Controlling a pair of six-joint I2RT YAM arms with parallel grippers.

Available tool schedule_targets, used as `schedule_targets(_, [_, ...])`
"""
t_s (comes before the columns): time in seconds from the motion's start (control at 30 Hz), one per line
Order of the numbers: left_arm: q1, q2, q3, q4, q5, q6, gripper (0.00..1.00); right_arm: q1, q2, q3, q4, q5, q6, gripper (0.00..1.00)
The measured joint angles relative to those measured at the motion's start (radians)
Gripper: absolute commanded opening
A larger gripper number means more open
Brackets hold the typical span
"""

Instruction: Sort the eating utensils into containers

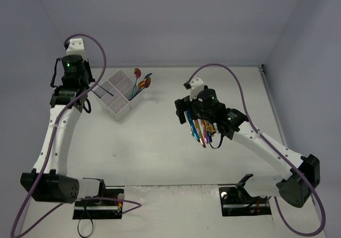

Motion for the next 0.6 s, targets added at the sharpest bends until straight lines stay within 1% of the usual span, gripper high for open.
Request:
schedule_targets(0.17, [0.053, 0.139, 0.084, 0.071, -0.005, 0.021, 0.0, -0.012, -0.031, -0.022, -0.008, 0.012, 0.007, 1.0])
schedule_targets(0.3, [0.076, 0.219, 0.092, 0.122, -0.012, 0.031, 0.0, -0.023, -0.039, -0.04, -0.018, 0.019, 0.008, 1.0])
schedule_targets(0.47, [0.104, 0.278, 0.083, 0.188, -0.015, 0.048, 0.0, -0.027, -0.038, -0.059, -0.03, 0.02, 0.01, 1.0])
schedule_targets(0.6, [0.115, 0.3, 0.056, 0.233, -0.013, 0.055, 0.12, -0.032, -0.033, -0.062, -0.032, 0.02, 0.01, 1.0])
